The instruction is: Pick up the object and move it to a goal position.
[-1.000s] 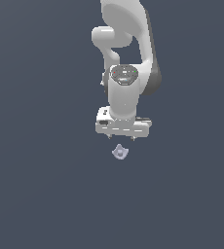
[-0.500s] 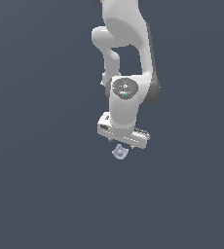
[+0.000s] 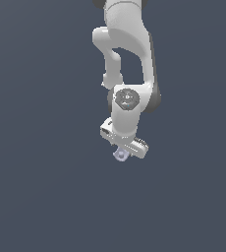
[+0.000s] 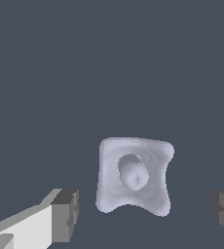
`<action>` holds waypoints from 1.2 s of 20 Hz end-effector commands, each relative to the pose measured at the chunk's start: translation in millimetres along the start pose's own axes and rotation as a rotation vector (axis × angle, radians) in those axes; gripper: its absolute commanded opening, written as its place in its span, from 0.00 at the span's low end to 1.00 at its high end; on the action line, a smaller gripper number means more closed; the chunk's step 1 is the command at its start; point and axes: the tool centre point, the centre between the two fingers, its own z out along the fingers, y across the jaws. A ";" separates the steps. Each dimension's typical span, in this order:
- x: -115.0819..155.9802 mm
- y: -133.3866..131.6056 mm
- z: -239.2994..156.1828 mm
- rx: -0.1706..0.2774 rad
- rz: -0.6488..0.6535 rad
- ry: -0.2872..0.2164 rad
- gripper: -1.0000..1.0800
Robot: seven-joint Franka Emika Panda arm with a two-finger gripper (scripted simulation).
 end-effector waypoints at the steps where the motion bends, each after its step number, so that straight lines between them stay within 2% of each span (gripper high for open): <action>1: 1.0 -0.4 3.9 -0.002 0.032 0.002 0.96; 12: 1.6 -0.6 11.6 -0.005 0.061 0.003 0.96; 24: 1.4 -0.1 58.1 -0.005 0.065 0.004 0.96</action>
